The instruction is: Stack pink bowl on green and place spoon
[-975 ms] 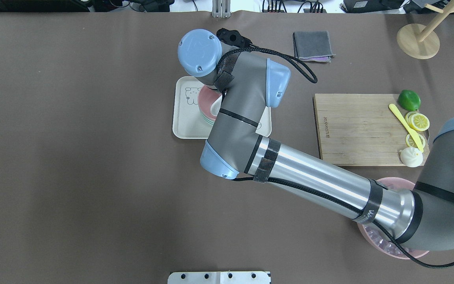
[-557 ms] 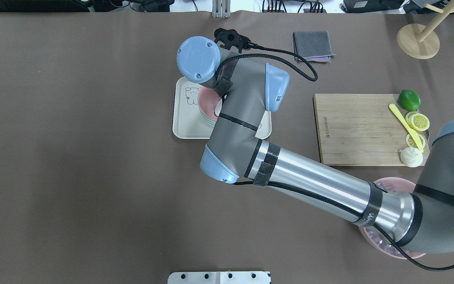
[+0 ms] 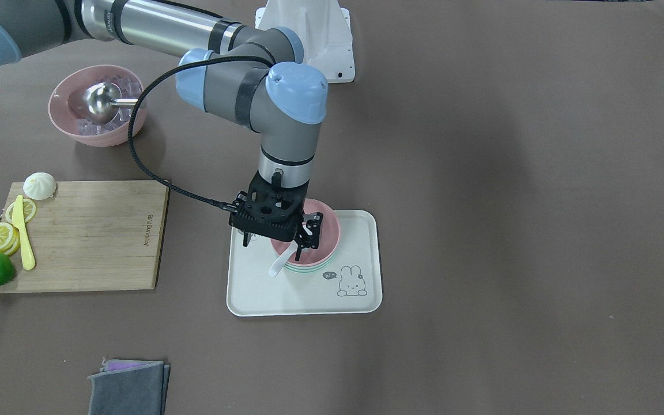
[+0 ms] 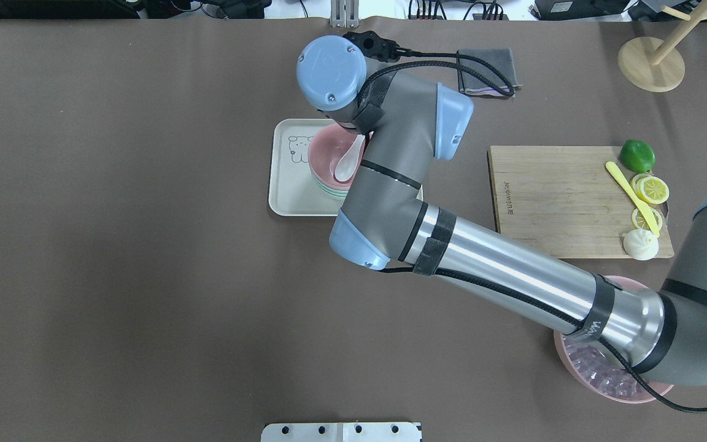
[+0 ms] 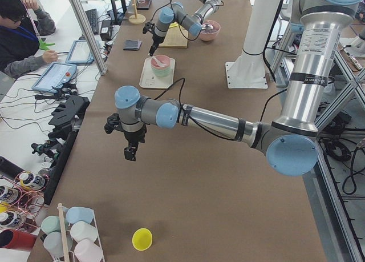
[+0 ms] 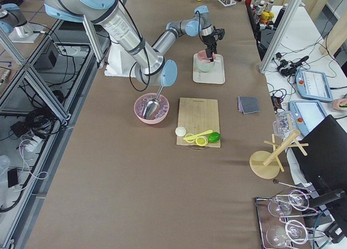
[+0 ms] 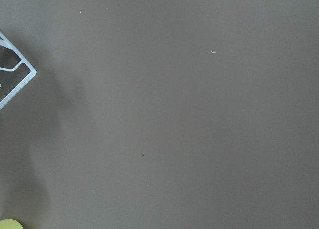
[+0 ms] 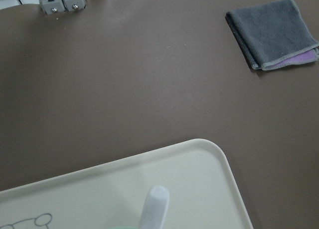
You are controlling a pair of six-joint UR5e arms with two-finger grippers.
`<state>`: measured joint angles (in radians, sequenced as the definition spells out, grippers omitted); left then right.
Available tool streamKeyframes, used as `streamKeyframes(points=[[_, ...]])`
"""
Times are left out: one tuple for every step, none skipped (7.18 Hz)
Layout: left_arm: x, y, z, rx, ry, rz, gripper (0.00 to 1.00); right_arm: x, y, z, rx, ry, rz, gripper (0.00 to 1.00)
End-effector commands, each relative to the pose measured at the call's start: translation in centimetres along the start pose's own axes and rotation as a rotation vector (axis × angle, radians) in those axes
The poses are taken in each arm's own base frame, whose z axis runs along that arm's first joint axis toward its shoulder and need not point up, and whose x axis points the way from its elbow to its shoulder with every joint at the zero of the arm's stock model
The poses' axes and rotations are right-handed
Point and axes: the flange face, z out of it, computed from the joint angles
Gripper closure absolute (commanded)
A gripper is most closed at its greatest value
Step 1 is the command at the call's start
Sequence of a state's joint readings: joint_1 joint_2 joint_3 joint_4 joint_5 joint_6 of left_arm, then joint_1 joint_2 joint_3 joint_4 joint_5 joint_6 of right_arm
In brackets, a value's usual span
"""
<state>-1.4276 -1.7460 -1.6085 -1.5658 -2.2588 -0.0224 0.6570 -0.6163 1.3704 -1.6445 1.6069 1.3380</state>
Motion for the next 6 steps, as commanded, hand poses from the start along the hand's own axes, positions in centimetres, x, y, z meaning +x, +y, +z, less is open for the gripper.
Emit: streamKeyframes(points=[[-1.0, 1.4, 1.8, -0.027, 0.105, -0.044, 0.02, 7.8, -4.2, -0.5, -0.052, -0.034, -0.106, 0.0], [-3.8, 4.0, 1.3, -0.016, 0.128, -0.093, 0.02, 11.7, -6.0, -0.8, -0.072, -0.048, -0.147, 0.0], [-5.2, 7.2, 0.9, -0.01, 0.125, -0.123, 0.02, 15.8, -7.5, -0.5, -0.083, -0.048, -0.188, 0.0], [-5.1, 11.0, 0.7, -0.013, 0.124, -0.135, 0.02, 19.6, -9.8, -0.7, -0.112, -0.058, -0.228, 0.0], [-4.9, 13.0, 0.3, -0.015, 0.117, -0.141, 0.02, 24.0, -12.4, -1.1, -0.154, -0.084, -0.258, 0.0], [-5.2, 13.2, 0.1, -0.011, 0.109, -0.132, 0.02, 29.3, -14.5, -0.9, -0.194, -0.101, -0.28, 0.0]])
